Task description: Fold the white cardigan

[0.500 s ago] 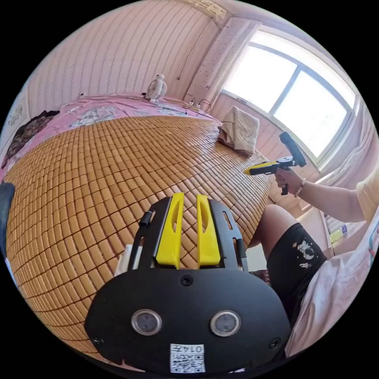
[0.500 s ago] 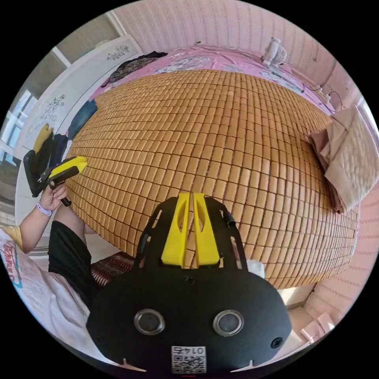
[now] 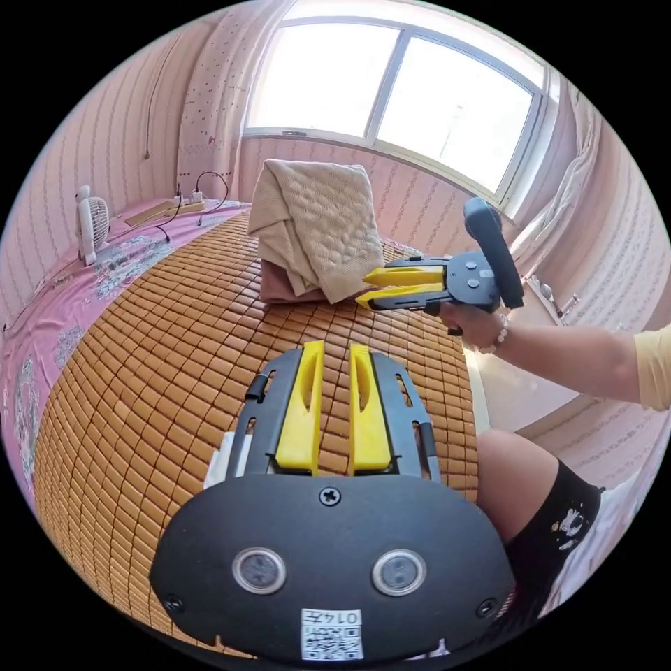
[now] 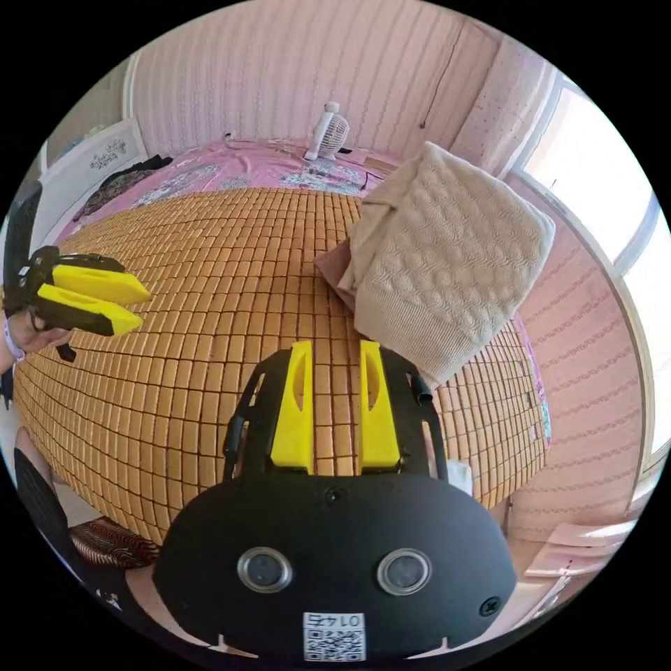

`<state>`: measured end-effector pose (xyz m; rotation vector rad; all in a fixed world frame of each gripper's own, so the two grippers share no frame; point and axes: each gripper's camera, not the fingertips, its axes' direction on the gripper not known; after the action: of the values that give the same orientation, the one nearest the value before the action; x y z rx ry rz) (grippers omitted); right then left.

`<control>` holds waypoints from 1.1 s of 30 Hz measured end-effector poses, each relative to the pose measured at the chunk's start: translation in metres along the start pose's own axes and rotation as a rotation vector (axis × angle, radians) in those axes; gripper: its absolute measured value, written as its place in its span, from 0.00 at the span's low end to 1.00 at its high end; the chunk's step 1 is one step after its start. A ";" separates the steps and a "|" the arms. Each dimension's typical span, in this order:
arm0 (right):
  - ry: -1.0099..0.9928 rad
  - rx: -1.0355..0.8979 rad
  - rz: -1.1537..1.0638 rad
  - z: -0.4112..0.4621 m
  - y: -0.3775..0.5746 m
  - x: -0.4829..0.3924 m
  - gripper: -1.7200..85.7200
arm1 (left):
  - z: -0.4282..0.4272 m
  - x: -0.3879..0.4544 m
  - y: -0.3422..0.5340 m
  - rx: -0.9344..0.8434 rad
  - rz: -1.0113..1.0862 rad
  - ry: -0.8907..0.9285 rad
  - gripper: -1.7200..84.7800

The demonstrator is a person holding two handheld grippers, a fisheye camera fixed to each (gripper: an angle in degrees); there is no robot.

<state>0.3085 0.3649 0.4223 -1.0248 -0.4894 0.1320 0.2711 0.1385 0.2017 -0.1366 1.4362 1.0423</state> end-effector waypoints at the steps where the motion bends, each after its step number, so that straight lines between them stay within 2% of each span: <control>1: 0.027 0.012 -0.008 0.004 -0.001 -0.002 0.13 | 0.021 -0.002 -0.015 -0.001 0.018 -0.031 0.11; 3: 0.066 0.028 -0.017 0.027 -0.002 -0.002 0.14 | 0.052 -0.004 -0.035 -0.015 0.051 -0.054 0.13; 6: -0.010 -0.032 -0.030 0.058 0.001 0.009 0.13 | 0.096 0.000 -0.061 -0.066 0.099 -0.154 0.15; 9: 0.059 0.036 -0.040 0.063 0.016 0.020 0.05 | 0.128 -0.001 -0.075 -0.084 0.054 -0.223 0.14; 14: -0.163 0.013 0.035 0.046 0.039 0.061 0.02 | 0.128 0.015 -0.088 -0.150 0.066 -0.268 0.06; 16: -0.267 0.080 0.084 0.023 0.054 0.082 0.02 | 0.101 0.031 -0.090 -0.115 0.143 -0.297 0.04; 18: -0.404 0.230 0.147 -0.020 0.074 0.111 0.02 | 0.076 0.041 -0.094 -0.089 0.178 -0.291 0.04; 24: -0.677 0.573 0.321 -0.132 0.107 0.167 0.01 | -0.023 0.063 -0.111 -0.088 0.111 -0.364 0.03; 27: -0.631 0.610 0.301 -0.189 0.123 0.170 0.01 | -0.090 0.073 -0.082 -0.067 0.081 -0.337 0.02; 29: -0.616 0.595 0.318 -0.208 0.151 0.170 0.01 | -0.121 0.081 -0.041 -0.114 0.047 -0.303 0.02; 31: -0.628 0.503 0.370 -0.205 0.191 0.166 0.01 | -0.147 0.098 0.045 -0.148 -0.050 -0.198 0.02; 33: -0.615 0.243 0.422 -0.171 0.256 0.141 0.02 | -0.152 0.113 0.114 -0.179 -0.131 -0.136 0.02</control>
<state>0.5405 0.4103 0.1803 -0.8242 -0.7838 0.8804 0.0622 0.1628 0.1312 -0.2799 1.1948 1.0511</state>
